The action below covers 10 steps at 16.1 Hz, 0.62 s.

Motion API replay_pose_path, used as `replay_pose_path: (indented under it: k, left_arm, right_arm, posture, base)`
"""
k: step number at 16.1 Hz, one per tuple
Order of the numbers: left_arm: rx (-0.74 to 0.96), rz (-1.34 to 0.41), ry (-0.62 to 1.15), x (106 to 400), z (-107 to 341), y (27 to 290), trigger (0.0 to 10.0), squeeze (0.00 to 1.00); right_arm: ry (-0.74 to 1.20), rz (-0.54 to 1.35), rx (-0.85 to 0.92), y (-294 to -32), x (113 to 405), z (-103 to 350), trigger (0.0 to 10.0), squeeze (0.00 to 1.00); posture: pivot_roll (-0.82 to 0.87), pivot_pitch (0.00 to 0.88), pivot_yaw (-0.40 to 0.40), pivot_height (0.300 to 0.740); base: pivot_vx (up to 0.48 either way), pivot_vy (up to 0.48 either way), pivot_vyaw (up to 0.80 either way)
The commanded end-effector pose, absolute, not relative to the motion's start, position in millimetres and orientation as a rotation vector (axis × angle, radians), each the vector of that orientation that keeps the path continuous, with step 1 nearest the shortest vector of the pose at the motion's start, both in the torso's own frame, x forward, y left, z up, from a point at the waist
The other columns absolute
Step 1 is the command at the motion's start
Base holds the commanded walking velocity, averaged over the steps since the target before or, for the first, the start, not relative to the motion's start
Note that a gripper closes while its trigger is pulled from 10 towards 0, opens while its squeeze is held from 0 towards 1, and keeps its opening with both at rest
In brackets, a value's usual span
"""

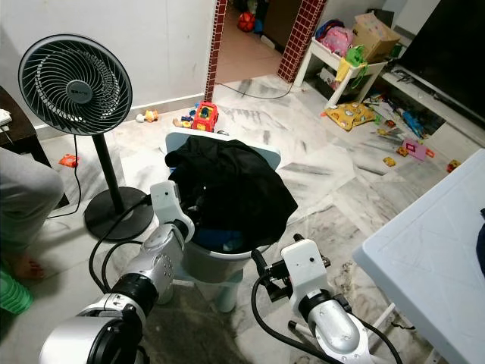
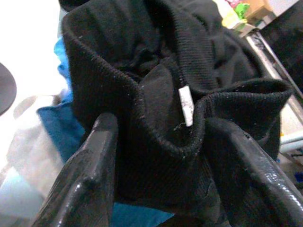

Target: Hang hanger

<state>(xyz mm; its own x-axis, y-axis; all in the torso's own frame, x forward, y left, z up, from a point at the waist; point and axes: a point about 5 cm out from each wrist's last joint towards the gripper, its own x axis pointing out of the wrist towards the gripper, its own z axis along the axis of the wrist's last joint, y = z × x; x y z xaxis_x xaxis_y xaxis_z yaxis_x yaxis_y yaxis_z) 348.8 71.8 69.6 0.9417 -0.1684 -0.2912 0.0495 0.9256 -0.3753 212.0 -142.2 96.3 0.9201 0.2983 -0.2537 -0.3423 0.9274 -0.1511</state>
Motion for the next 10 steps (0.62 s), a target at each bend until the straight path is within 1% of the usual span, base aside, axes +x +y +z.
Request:
replay_pose_path:
  k: [1, 6, 10]
  left_arm:
    - [-0.378, -0.151, 0.327, 349.1, 73.1, 59.5, 0.0, 0.00]
    - [-0.365, -0.159, 0.320, 352.5, 76.0, 63.3, 0.0, 0.00]
    - [-0.354, -0.159, 0.311, 354.8, 78.5, 65.5, 0.0, 0.00]
  right_arm:
    - [0.239, 0.296, -0.205, -150.0, 210.1, 97.2, 10.0, 0.00]
    - [0.236, 0.281, -0.197, -147.2, 210.5, 96.6, 10.0, 0.00]
    - [0.237, 0.270, -0.201, -151.2, 210.1, 96.5, 10.0, 0.00]
  posture:
    - [-0.04, 0.118, -0.190, 0.740]
    - [-0.03, 0.114, -0.174, 0.740]
    - [-0.03, 0.114, -0.171, 0.740]
  base:
    - [0.000, 0.000, 0.00]
    - [0.000, 0.000, 0.00]
    - [0.000, 0.000, 0.00]
